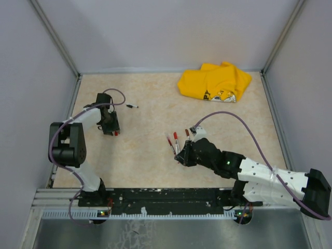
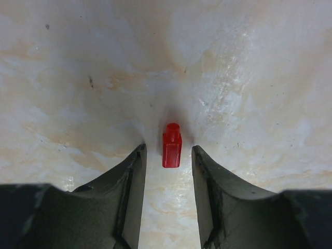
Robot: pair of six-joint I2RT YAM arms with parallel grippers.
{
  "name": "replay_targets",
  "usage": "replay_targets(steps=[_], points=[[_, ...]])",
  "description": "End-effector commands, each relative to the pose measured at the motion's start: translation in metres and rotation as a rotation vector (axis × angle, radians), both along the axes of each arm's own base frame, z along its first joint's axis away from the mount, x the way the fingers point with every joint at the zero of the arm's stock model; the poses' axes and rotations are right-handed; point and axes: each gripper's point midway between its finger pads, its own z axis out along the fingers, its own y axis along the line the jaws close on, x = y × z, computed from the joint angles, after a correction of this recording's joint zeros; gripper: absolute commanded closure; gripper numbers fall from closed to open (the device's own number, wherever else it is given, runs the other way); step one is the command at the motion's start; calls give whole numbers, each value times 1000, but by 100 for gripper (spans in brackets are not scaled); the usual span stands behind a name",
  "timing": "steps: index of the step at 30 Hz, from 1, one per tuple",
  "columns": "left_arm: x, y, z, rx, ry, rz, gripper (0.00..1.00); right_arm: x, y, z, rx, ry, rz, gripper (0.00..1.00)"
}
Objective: Insert the pens into the pen caps
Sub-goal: Pick up the pen cap from the center of the board.
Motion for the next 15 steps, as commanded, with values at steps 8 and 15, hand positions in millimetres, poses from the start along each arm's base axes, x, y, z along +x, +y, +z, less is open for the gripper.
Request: replay_targets(steps=[8, 15], points=[[1, 1, -4, -2, 36, -13, 63, 4, 0, 11, 23, -46, -6, 97], [0, -4, 0, -19, 17, -54, 77, 3, -1, 15, 31, -50, -4, 97]])
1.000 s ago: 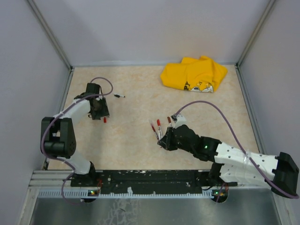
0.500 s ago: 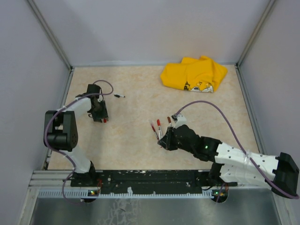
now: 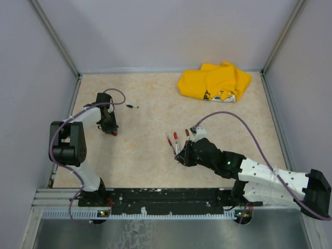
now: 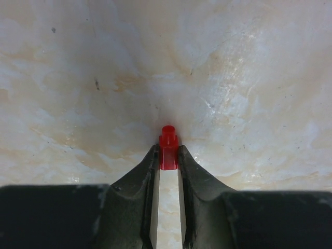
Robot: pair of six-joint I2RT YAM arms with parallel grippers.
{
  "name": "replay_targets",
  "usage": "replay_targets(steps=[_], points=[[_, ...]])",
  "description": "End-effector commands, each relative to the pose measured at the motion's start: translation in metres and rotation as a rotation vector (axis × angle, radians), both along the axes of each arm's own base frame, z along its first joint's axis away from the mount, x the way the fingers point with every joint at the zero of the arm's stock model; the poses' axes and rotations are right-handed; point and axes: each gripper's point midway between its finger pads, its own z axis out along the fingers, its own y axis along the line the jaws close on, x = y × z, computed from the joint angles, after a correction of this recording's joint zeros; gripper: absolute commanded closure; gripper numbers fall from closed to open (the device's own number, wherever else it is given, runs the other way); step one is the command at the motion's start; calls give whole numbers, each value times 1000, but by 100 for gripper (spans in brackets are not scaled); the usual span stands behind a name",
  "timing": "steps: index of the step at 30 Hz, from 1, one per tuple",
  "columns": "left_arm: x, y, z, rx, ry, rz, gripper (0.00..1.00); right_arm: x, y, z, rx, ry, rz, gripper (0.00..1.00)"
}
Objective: Insert the pens into the pen caps
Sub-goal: Pick up the pen cap from the center of the board, then place the pen cap at the center of the board.
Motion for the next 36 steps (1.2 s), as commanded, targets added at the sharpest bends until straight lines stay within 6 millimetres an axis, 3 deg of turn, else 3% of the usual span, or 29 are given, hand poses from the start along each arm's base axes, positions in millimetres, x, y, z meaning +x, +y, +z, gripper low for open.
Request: replay_targets(steps=[1, 7, 11, 15, 19, 26, 36], points=[[0, -8, 5, -44, -17, -63, 79, 3, -2, 15, 35, -47, -9, 97], [-4, -35, 30, -71, -106, -195, 86, 5, -19, 22, 43, -71, -65, 98], [-25, -87, 44, -117, -160, -387, 86, 8, -34, 30, 71, -92, -132, 100], [-63, -154, 52, -160, -208, -639, 85, 13, -48, 41, 117, -118, -203, 100], [-96, -195, 55, -211, -237, -827, 84, 15, -61, 53, 171, -140, -264, 100], [-144, -236, 55, -235, -244, -1101, 81, 19, -89, 65, 274, -168, -386, 100], [-183, -260, 25, -102, -195, -1387, 80, 19, -111, 70, 307, -187, -455, 100]])
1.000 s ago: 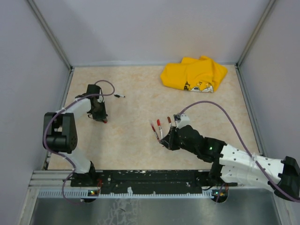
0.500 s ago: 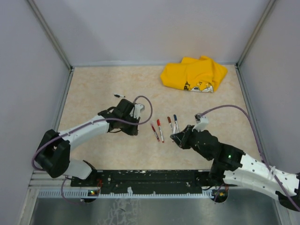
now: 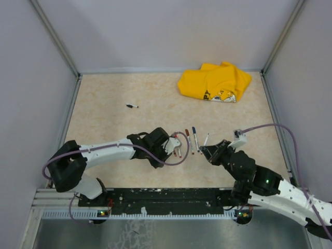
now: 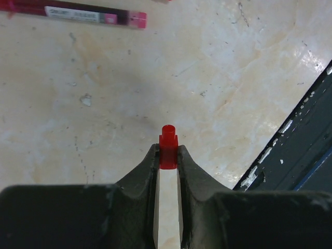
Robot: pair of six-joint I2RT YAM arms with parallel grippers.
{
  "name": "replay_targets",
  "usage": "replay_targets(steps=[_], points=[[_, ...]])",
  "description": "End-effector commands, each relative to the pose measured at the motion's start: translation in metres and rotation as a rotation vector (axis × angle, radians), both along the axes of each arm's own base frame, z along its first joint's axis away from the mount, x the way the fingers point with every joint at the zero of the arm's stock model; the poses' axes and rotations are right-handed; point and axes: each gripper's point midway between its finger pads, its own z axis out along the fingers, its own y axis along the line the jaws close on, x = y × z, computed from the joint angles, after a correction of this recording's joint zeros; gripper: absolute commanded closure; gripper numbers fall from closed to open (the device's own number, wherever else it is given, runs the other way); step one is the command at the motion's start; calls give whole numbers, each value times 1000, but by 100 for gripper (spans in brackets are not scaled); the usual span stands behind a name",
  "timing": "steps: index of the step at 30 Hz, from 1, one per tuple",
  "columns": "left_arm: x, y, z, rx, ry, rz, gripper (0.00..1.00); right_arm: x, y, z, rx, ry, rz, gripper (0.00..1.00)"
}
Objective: Insert the pens into the pen caps
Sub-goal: Place the pen cap at the center of the board.
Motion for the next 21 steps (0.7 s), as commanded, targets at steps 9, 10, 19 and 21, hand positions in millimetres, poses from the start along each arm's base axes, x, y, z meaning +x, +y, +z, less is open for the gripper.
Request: replay_targets(steps=[9, 10, 19, 21], points=[[-5, -6, -22, 126, -123, -208, 65, 6, -12, 6, 48, -9, -81, 100], [-5, -4, -26, 139, -116, -204, 64, 6, -11, 6, 48, -9, -80, 100], [2, 1, -24, 173, -139, -167, 55, 5, -12, 3, 46, 0, -76, 100], [3, 2, -21, 174, -148, -163, 53, 5, -12, 3, 48, 1, -77, 100]])
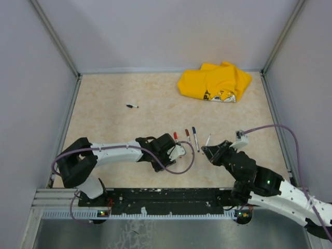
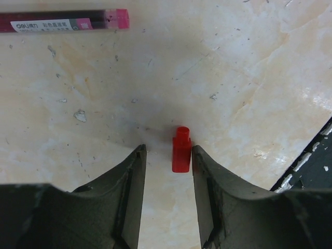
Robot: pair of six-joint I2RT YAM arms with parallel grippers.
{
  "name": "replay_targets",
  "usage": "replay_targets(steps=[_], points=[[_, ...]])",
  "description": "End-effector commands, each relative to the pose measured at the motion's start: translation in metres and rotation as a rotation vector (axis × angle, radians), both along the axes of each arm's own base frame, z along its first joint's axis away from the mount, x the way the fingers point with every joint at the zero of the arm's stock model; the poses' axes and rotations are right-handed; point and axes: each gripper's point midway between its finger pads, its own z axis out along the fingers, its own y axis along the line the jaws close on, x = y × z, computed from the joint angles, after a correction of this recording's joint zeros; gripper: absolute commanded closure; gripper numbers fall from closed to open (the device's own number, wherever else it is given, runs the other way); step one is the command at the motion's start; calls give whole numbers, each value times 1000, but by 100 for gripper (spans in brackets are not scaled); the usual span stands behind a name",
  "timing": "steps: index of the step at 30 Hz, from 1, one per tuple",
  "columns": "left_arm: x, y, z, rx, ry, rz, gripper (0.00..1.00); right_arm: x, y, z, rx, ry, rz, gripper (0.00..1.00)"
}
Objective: Insert the pens into the pen caps
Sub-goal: Place the pen cap at the center of the board, then insert the pen cap onto the pen.
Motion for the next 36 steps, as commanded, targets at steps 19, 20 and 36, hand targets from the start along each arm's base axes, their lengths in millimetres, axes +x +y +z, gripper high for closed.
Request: replay_targets(steps=[19, 20, 36], points=[[4, 17, 8, 84, -35, 3, 50, 3, 0, 2, 48, -4, -28, 100], [2, 17, 8, 82, -27, -3, 49, 3, 0, 1, 48, -4, -28, 100], [7, 28, -3, 164, -41, 11, 48, 3, 0, 0, 45, -1, -28, 100]])
